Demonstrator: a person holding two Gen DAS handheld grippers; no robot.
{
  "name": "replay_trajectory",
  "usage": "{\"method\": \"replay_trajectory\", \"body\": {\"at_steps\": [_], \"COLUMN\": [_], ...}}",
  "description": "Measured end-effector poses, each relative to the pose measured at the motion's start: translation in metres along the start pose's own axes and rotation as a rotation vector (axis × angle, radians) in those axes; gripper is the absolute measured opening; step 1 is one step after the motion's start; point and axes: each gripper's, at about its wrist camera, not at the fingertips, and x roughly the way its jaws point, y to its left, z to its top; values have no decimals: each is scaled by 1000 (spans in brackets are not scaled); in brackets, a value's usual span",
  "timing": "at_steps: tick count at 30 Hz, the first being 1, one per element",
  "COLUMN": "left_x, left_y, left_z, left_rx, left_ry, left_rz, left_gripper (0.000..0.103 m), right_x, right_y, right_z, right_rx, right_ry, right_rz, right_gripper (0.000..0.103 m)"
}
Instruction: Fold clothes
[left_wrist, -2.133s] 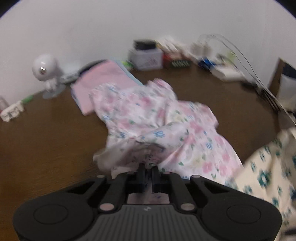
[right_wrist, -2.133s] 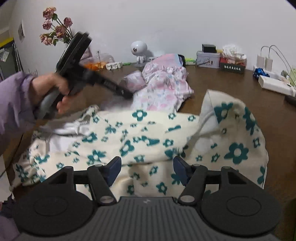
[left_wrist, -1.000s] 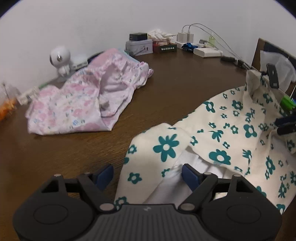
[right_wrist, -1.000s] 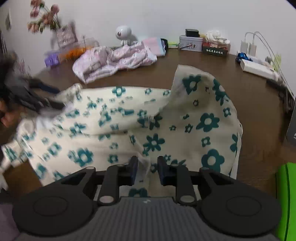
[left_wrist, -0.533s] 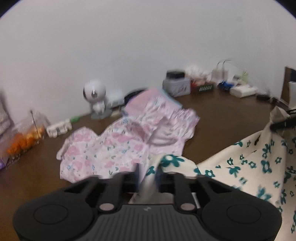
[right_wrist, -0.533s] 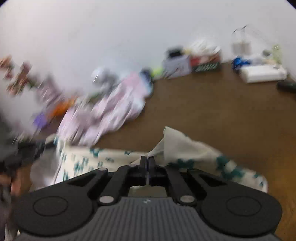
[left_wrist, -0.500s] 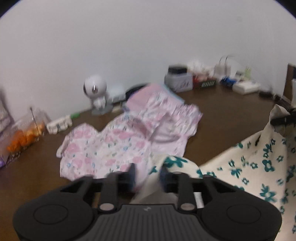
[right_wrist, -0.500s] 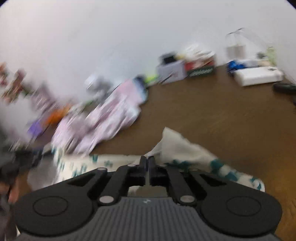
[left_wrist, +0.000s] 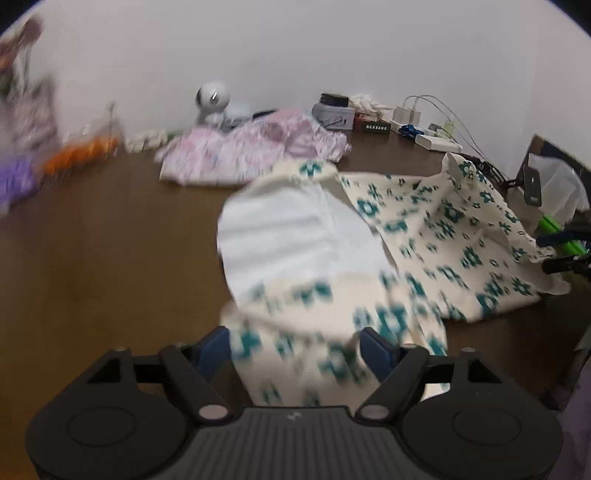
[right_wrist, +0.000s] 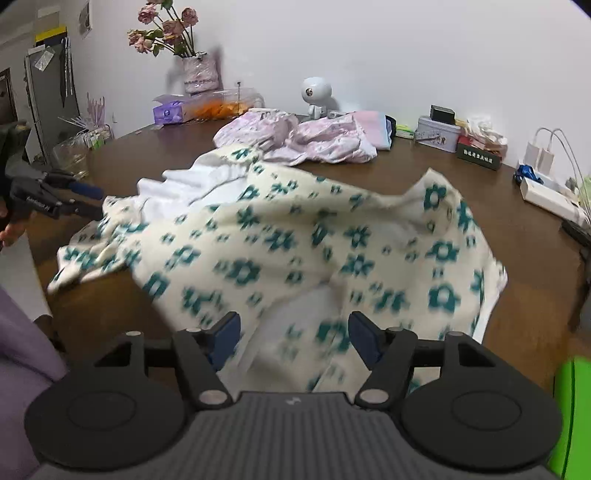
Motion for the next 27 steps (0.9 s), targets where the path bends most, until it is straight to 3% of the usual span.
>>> {"method": "replay_trajectory", "body": {"at_steps": [1,4,6,7,8,10,11,15,16,18,20,23,25,27], "left_x": [1,2,3,3,4,2,-2,-43,-56,-76,-85,-80,-85,-103], "left_y": [-2,-12,-19,-23,-24,-29,-34,-74,-83,-93,-94,-81,-68,-47], "left_z": [-7,-16,-18,-17,-15,-11,-8,7,10,7,-7,-44,-63,-67], "left_rx": [-29,-41,-44,-35,-27,14,69,476,561,684,761,792,742,609], "left_ry": [8,-31,-53,-61,-67,-100,-134,-420,-476,-510,-474,-290,-185,-134], "left_rz": [2,5,32,54,78,125,174,374,396,404,388,254,173,74], "left_gripper": [80,79,59,32,12,8,8,7,7,7,9,13,13,13], "right_x": [-3,1,1,0,-3,-9,-14,-40,-48,-62,-72,-73,-74,-84], "right_y": [4,5,2,0,-3,-9,-14,-29,-30,-31,-35,-42,-40,-34], "right_z": [-6,-18,-22,-23,-24,-25,-24,-15,-12,-6,-8,-20,-26,-23], "right_rx": [0,8,40,56,72,94,113,160,146,121,99,59,41,31], "right_ry": [0,52,62,65,70,61,47,-38,-51,-76,-58,60,102,64], "right_rz": [-4,-62,-122,-143,-158,-208,-229,-278,-289,-309,-318,-281,-235,-179], "right_gripper": [58,31,8,6,5,5,5,4,4,4,5,6,8,22]}}
